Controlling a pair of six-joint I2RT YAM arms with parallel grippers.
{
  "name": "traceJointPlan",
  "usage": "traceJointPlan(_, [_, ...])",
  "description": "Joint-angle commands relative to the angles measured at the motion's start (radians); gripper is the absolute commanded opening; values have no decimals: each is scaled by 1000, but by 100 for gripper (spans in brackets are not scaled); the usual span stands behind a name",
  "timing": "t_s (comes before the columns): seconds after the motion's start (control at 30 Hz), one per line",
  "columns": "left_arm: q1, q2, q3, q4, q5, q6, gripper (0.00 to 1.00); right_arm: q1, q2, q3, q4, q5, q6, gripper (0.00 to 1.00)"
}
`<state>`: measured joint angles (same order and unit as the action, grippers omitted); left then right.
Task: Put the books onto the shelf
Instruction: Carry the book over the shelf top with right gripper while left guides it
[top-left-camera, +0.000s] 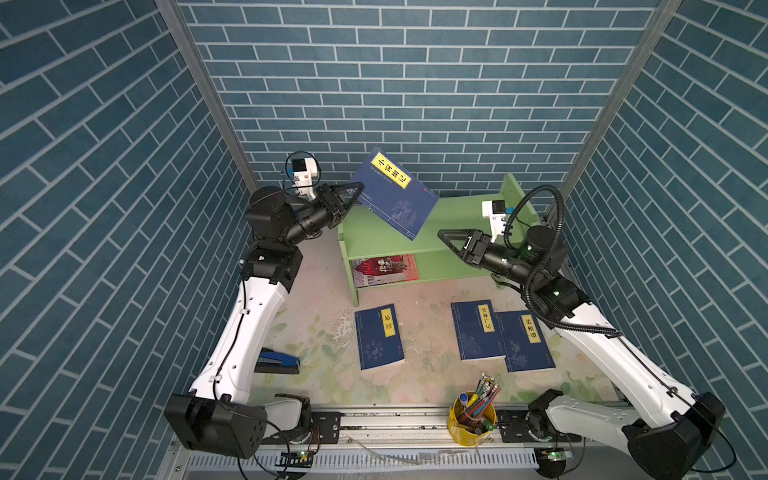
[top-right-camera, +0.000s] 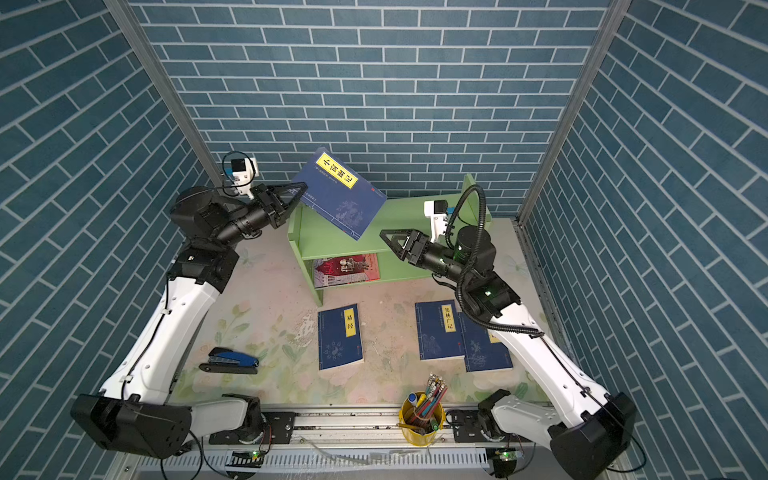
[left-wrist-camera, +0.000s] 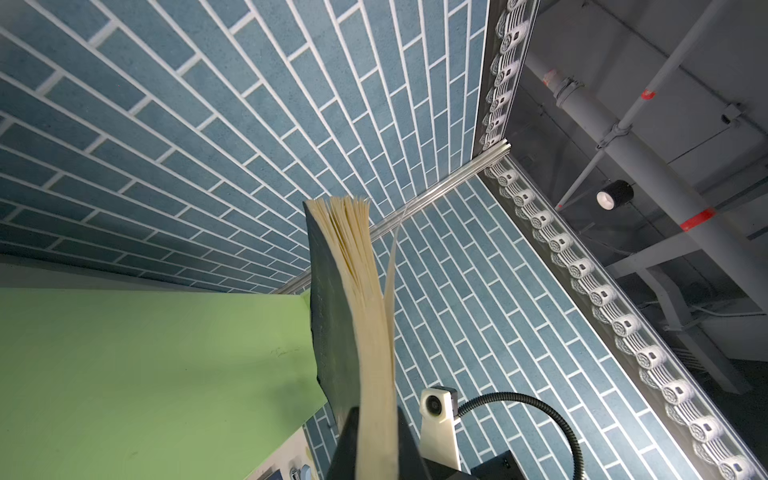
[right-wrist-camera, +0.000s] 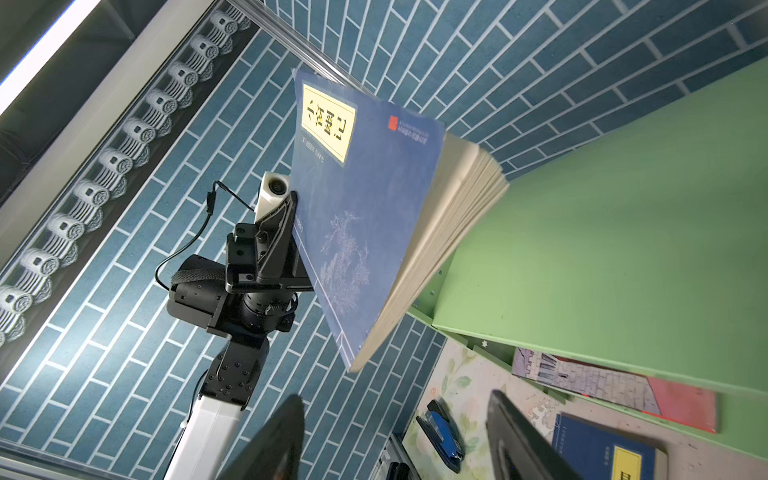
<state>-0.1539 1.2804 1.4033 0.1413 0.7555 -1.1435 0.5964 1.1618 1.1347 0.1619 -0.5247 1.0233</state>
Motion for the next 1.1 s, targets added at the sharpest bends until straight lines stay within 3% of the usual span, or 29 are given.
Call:
traceJointPlan(0.0, [-1, -24, -20, 126, 6, -42, 0, 22, 42, 10, 172, -14, 59, 70])
traceJointPlan(0.4, [-14, -32, -59, 181, 7, -63, 0, 68, 187, 60, 362, -28, 123, 67])
traceJointPlan(0.53, [-26, -40, -90, 184, 12, -51, 0, 74, 253, 94, 438, -60, 163, 57])
traceJointPlan(0.73, [-29, -60, -131, 167, 13, -46, 1, 75, 300, 101, 537, -80, 210, 26])
traceJointPlan(0.9, [-29, -88, -173, 131, 29, -19, 24, 66, 281, 83, 522, -113, 198, 2])
traceJointPlan(1.0, [-24, -115, -214, 121, 82, 16, 41, 37, 257, 70, 481, -169, 185, 0])
traceJointPlan(1.07, [-23, -138, -248, 160, 165, 71, 47, 6, 236, 59, 447, -228, 181, 0])
